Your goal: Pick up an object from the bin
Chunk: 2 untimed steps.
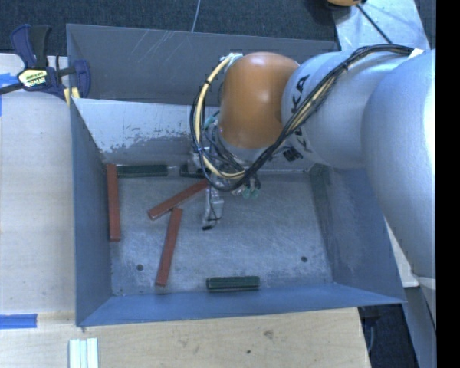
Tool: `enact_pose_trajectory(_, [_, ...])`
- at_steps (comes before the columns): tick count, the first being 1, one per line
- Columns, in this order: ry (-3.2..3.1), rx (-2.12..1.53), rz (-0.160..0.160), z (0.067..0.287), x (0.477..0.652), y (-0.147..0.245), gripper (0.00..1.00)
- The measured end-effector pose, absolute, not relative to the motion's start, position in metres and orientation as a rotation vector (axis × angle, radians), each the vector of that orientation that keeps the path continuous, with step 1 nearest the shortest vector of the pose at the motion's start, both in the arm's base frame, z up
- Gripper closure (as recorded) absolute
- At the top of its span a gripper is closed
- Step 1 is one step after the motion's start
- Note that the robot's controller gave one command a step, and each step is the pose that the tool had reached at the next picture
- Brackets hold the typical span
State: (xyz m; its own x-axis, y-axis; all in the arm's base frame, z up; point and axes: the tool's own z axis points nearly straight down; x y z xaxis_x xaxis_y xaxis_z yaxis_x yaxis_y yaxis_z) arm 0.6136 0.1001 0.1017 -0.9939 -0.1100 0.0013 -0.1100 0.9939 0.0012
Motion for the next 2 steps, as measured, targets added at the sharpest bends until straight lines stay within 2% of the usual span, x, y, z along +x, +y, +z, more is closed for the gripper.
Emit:
enact_pose_trajectory(1, [-3.125,0.480,-0.008,0.0768,0.6296,0.1195,1.00])
enact_pose_trajectory(2, [-3.125,0.479,-0.008,0.0768,0.6297,0.1194,1.00])
